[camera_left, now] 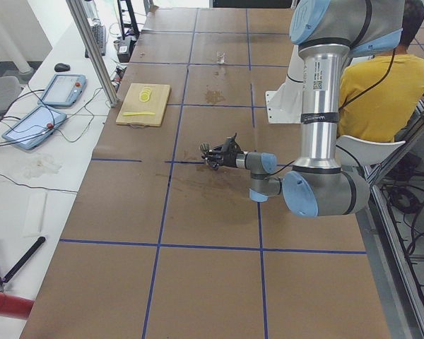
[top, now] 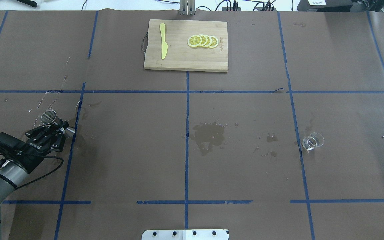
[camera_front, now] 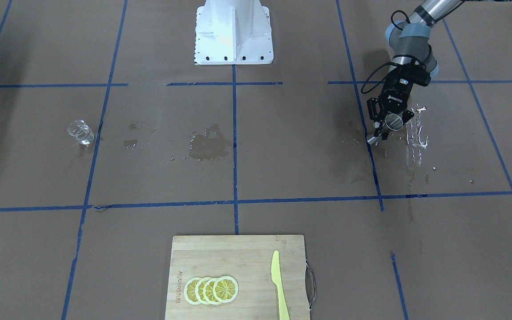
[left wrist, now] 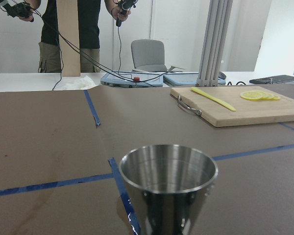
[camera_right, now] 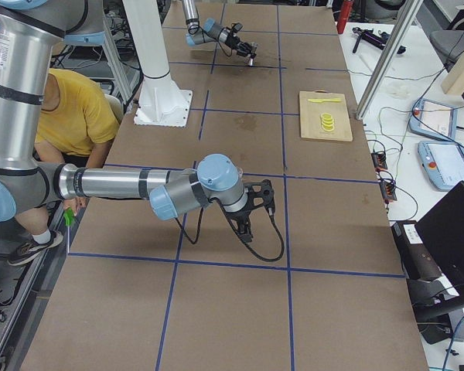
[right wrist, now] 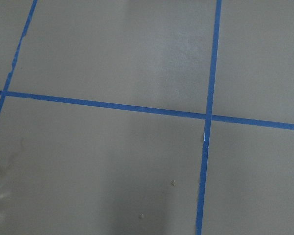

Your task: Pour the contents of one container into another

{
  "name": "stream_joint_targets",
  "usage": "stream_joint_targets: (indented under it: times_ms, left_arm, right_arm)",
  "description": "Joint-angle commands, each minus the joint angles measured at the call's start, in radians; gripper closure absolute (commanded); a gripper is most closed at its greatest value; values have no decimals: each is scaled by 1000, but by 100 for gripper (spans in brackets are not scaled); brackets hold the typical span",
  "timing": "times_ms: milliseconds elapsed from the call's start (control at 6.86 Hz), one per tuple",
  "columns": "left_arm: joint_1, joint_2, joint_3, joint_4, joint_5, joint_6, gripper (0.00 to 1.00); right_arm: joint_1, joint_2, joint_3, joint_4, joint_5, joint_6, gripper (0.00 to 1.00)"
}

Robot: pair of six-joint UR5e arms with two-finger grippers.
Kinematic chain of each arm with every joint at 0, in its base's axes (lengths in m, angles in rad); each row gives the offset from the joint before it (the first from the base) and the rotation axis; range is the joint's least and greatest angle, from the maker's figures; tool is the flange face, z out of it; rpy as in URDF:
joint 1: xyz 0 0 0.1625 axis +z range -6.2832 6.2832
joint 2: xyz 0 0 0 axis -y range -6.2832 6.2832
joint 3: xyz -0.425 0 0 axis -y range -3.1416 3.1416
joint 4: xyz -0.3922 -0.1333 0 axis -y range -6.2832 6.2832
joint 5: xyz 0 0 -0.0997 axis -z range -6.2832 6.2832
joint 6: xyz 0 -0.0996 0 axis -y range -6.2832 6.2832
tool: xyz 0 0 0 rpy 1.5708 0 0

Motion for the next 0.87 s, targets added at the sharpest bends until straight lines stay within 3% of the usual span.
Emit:
stream_joint_targets:
  times_ms: [0,437,729]
  left_arm:
    - [-46,-6,-1,-107,-52,355,100]
    - [-88,-55,-47,-123,-304,407,100]
    - [-269,-109,-47,-114,-714,512,100]
  right_arm:
    - [0,0,2,0,0,18,0]
    - [0,2,1,0,0,30,0]
    - [0,2,-1,0,0,38,0]
